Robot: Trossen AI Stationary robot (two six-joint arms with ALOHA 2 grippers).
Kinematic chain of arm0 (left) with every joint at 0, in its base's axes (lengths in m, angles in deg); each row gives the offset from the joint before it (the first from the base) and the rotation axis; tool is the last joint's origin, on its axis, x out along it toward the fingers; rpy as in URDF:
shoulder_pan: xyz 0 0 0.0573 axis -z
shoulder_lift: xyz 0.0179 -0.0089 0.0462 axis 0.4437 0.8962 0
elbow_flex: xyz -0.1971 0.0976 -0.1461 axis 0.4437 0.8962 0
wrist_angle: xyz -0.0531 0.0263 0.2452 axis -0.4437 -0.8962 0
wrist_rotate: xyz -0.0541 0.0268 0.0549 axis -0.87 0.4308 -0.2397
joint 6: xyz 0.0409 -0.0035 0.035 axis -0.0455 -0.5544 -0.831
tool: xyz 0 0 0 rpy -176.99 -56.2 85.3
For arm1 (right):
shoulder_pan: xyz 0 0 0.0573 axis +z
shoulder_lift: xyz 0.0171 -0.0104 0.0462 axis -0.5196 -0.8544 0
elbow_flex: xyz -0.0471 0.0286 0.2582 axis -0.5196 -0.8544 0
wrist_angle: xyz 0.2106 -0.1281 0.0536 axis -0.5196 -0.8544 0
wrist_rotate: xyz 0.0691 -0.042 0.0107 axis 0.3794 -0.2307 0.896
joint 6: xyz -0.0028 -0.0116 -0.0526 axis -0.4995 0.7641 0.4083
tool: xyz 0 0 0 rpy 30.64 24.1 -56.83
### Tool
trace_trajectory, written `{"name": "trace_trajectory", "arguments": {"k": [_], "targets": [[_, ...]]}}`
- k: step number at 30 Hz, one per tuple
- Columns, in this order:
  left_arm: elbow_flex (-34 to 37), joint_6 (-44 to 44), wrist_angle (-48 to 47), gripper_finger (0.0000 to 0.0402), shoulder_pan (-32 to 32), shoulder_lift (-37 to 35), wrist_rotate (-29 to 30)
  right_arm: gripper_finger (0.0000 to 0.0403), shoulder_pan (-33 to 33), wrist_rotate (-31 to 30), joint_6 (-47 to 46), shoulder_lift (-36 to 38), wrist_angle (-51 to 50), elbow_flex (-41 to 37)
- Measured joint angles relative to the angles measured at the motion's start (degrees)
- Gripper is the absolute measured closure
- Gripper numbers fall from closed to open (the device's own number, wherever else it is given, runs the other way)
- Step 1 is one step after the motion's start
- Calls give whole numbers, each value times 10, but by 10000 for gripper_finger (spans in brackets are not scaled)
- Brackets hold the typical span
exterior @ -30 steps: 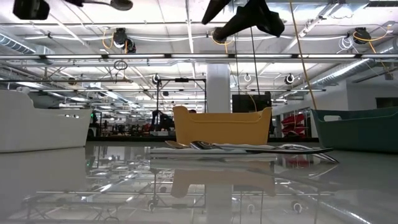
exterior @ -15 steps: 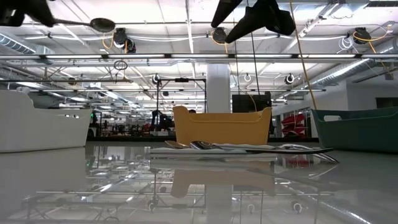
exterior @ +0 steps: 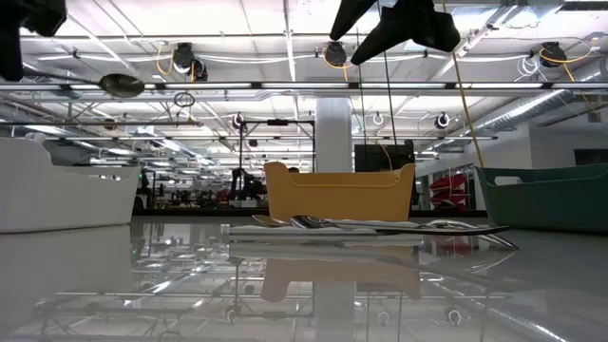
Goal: Sort silverware by color (type)
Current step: Put the black spoon into the white bin, then put the white spoon into the blue bin
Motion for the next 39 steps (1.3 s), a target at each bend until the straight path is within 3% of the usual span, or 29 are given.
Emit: {"name": "trace_trajectory", "arguments": {"k": [19,31,39], "targets": [[71,48,-2,400,17,1,-26,241,0,-1,-8,0,-17,0],[79,52,-3,359,15,39,-36,241,-1,3,-21,-28,-35,0],[78,73,0,336,16,46,-37,241,-29,63,-11,-63,-59,0]]}}
